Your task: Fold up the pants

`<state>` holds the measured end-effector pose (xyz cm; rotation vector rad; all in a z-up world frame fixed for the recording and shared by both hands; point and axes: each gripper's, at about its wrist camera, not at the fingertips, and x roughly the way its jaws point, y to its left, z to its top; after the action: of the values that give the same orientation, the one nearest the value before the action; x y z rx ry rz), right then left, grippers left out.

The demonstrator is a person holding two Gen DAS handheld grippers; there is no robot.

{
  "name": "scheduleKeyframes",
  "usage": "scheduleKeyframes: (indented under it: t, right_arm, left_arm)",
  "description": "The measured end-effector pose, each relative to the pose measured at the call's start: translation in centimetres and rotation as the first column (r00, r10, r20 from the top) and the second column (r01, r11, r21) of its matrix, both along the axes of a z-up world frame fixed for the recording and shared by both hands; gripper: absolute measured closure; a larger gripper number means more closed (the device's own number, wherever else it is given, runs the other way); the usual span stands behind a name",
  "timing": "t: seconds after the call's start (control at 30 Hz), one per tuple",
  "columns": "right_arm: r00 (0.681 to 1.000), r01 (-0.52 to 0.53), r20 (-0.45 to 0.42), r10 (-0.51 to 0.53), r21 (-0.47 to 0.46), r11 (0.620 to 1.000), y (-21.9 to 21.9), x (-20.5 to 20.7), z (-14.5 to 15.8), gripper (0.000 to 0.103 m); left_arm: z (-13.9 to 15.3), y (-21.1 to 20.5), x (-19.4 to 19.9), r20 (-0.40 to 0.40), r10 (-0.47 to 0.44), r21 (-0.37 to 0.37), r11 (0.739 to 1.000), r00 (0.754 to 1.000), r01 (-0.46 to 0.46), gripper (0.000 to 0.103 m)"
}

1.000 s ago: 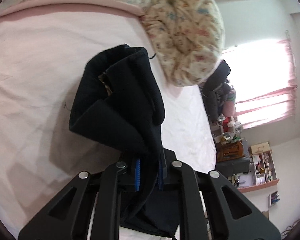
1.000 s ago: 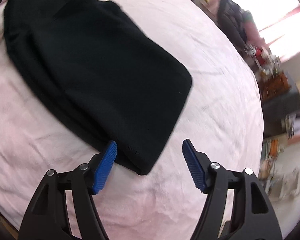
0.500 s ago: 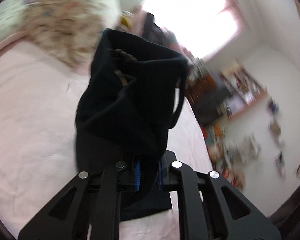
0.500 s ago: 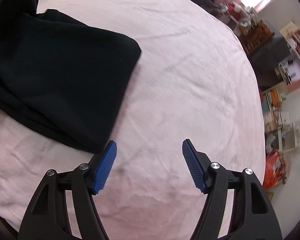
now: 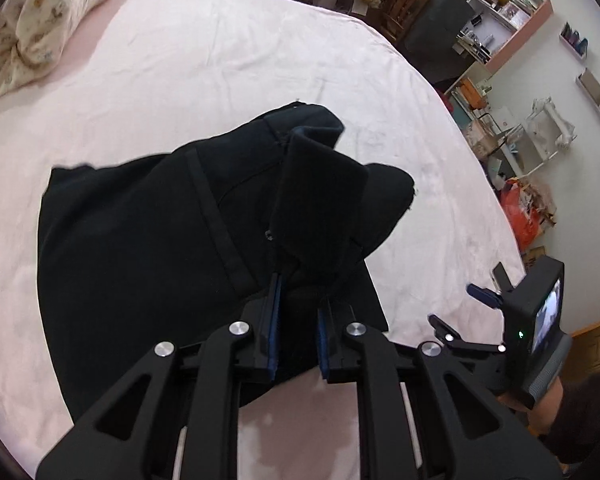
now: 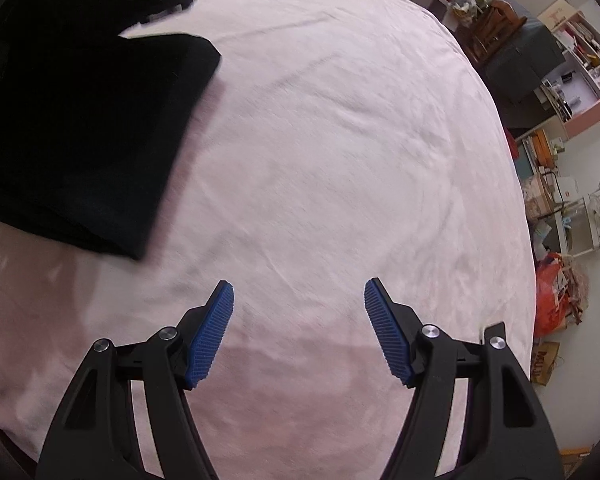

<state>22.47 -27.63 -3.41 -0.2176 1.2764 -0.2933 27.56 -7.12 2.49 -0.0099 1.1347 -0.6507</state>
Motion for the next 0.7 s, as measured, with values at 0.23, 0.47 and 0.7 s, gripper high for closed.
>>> scheduleKeyframes:
  t: [0.23, 0.47, 0.7]
  right_arm:
    - [0.999, 0.037, -0.002, -0.037, 0.016, 0.999, -0.8, -0.1, -0.2, 0.033]
    - [0.986, 0.025, 0.164, -0.042, 0.103, 0.994, -1.0, 1.7, 3.8, 0.033]
    - [0.914, -0.186, 0.404, -0.034, 0.491, 0.851, 1.8, 8.3, 9.5, 0.051]
  left_arm:
    - [-4.8, -4.7, -2.5, -0.058, -0.216, 0.173, 0.959, 0.975, 0.223, 0.088]
    - [-6.1, -3.2, -3.1, -0.116, -0.17, 0.125, 0.975, 0.979, 0.184, 0.072]
    - [-1.0, 2.6, -5.1, -0.064, -0.142, -0.066, 0.988, 0.988, 0.138, 0.002]
